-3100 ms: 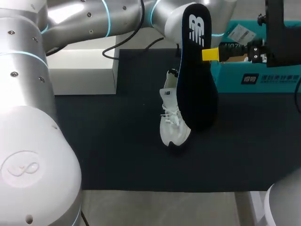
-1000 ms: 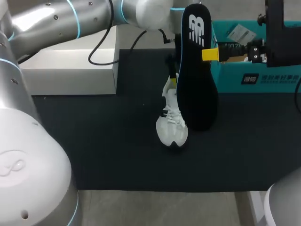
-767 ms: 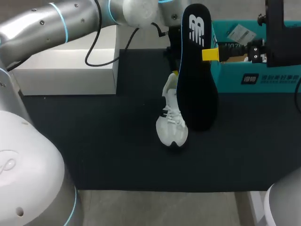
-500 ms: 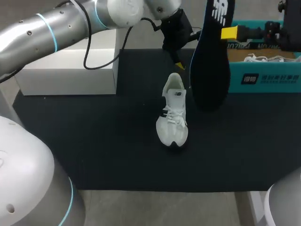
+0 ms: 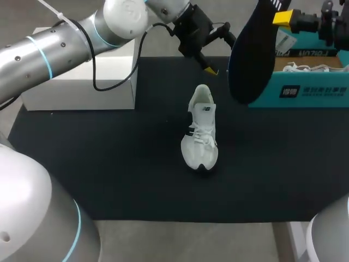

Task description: Take the shoe out of the shoebox, open the shoe tongue, remove and reinsert the insole, then place the shoe into the shoebox

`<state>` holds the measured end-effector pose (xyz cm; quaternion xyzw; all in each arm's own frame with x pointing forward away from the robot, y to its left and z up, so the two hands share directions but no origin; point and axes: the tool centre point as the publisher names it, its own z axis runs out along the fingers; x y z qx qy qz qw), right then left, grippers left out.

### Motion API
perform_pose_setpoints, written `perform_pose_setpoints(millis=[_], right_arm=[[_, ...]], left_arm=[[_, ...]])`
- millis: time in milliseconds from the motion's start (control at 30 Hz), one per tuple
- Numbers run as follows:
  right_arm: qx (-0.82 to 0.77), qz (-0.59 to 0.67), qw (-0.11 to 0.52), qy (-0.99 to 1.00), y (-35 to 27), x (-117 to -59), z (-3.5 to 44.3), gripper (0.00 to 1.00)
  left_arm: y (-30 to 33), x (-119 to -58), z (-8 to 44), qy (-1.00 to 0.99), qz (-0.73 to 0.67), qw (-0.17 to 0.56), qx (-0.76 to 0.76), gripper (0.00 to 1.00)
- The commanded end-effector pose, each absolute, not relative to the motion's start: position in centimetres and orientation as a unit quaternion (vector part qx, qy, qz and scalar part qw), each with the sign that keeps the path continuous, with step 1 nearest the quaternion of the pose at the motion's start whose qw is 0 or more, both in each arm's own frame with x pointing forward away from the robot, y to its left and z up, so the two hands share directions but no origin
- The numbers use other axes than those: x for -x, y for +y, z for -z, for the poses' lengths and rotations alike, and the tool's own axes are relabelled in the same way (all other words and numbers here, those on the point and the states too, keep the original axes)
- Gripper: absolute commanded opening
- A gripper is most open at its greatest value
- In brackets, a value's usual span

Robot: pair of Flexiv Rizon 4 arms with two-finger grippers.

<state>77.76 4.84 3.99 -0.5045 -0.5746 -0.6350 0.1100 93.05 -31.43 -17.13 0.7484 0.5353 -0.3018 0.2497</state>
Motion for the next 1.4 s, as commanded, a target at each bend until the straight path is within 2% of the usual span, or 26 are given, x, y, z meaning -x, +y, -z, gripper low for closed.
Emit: perform_pose_setpoints(millis=[33, 233, 333, 500, 767, 1067, 1400], right_arm=[[0.507, 0.633, 0.109, -0.574, 5.1, -77.9, -4.1, 0.00], [0.507, 0.633, 0.109, -0.574, 5.1, -77.9, -4.1, 0.00], [0.507, 0.633, 0.109, -0.574, 5.1, -77.9, -4.1, 0.00], [0.507, 0.635, 0.117, -0.571, 4.1, -78.7, -4.6, 0.00], [0.499, 0.618, 0.174, -0.583, 0.9, -81.7, -5.4, 0.00], [0.545, 0.561, 0.276, -0.559, -1.2, -86.0, -3.2, 0.00], [0.570, 0.532, 0.291, -0.554, -0.4, -90.0, -0.9, 0.00]], left_arm=[[-31.5, -93.0, 17.2, 0.536, 0.301, 0.250, -0.749, 1.00], [-31.5, -93.0, 17.2, 0.536, 0.301, 0.250, -0.749, 1.00], [-30.7, -92.9, 17.4, 0.539, 0.351, 0.301, -0.704, 1.00], [-30.7, -92.6, 14.2, 0.520, 0.356, 0.378, -0.679, 1.00], [-30.7, -90.5, 8.6, 0.494, 0.339, 0.449, -0.663, 1.00], [-29.0, -88.2, 6.1, 0.444, 0.350, 0.508, -0.649, 1.00], [-28.5, -86.3, 3.7, 0.396, 0.422, 0.558, -0.595, 1.00]])
